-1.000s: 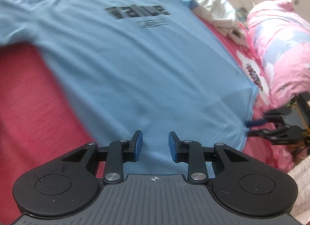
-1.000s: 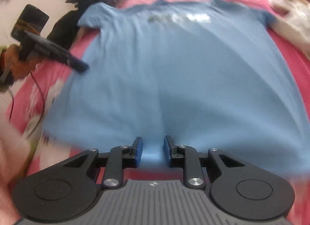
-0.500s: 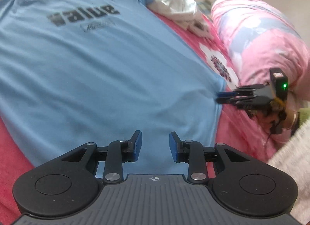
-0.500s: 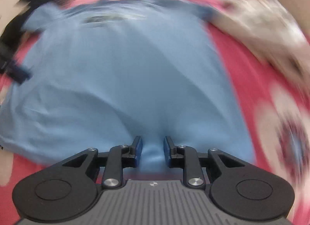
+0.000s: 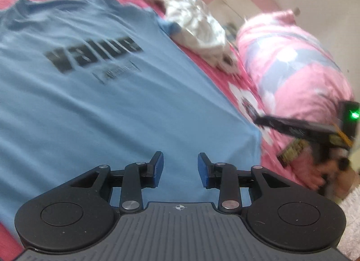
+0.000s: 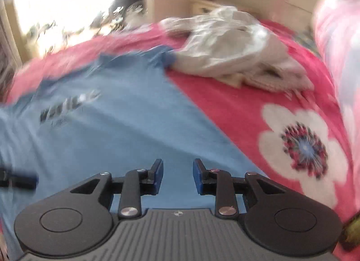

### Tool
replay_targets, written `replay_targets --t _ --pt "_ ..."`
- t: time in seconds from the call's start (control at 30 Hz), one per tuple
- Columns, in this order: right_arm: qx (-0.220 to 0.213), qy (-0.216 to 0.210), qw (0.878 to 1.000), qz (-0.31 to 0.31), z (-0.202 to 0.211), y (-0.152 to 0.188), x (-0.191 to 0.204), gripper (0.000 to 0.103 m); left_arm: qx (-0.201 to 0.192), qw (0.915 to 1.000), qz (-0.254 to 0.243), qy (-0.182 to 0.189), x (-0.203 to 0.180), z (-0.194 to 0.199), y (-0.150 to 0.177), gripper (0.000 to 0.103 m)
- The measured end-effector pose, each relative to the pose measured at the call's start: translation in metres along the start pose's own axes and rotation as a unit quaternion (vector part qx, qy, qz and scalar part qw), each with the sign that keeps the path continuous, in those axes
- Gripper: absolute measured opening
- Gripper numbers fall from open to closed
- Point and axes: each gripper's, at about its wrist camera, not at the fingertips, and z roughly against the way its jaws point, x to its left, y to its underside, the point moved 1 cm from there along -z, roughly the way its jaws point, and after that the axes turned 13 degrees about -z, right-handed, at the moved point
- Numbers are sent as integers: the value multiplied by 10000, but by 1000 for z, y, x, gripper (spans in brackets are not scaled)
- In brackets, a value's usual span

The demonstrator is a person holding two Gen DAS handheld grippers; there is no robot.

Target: Fold clothes

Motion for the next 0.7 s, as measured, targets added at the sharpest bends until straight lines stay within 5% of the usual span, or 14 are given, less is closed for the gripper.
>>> replay_targets --t 0.2,0.27,0.4,0.57,0.7 --pt "293 217 9991 232 23 -32 53 31 -163 9990 153 -375 35 31 -16 34" --pt "378 -14 9990 236 23 -50 77 31 -141 9979 124 -621 40 41 -25 34" --pt "35 -1157 9919 527 30 -75 131 30 -103 9929 300 -1142 52 59 -42 34" --pt "583 -1580 9837 622 -32 -67 136 30 -164 9784 492 -1999 76 75 -59 37" --pt "779 -2176 9676 1013 -82 -100 165 31 357 9614 454 -2689 89 76 -74 37"
